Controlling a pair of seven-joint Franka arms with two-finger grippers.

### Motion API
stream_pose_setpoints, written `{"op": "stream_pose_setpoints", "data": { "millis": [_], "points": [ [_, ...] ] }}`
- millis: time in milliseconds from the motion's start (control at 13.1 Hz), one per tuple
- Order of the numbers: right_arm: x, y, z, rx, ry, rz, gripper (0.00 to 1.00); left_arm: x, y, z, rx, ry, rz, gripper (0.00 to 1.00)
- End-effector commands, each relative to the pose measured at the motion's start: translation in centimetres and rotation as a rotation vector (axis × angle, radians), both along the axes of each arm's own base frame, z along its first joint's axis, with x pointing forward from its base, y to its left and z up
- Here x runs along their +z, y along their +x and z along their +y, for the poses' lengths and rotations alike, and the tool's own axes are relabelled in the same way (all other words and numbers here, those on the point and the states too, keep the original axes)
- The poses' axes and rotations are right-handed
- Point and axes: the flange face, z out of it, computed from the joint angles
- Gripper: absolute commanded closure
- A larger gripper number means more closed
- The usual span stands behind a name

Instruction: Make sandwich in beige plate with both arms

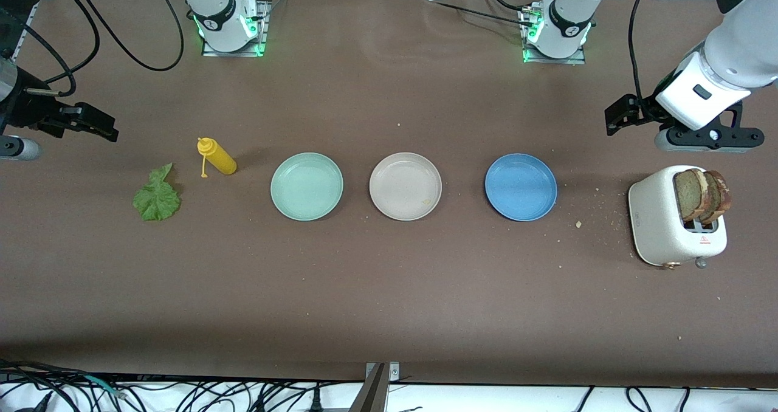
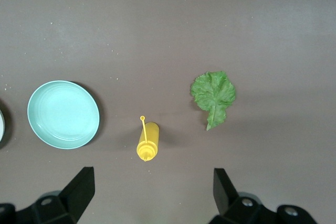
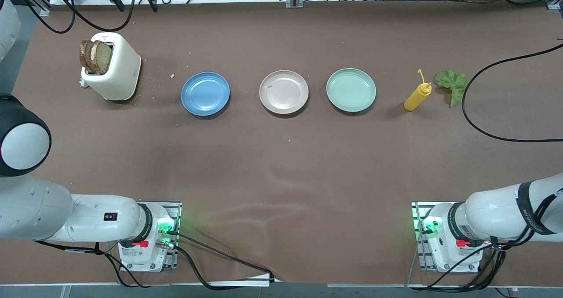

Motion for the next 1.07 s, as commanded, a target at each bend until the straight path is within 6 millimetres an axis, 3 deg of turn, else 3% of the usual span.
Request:
{"op": "stream_pose_setpoints", "data": {
  "millis": [0,996],
  "points": [
    [0.6,-0.24,0.15,-0.01,-0.002,0.002,0.0,0.6,0.19,0.16,0.006,-0.015,0.009,0.0],
    [0.75,-0.13,0.06,0.006,-0.002,-0.008,0.0,0.67,0.21,0.19,0.006,-0.013,0.007,0.0]
  ]
}}
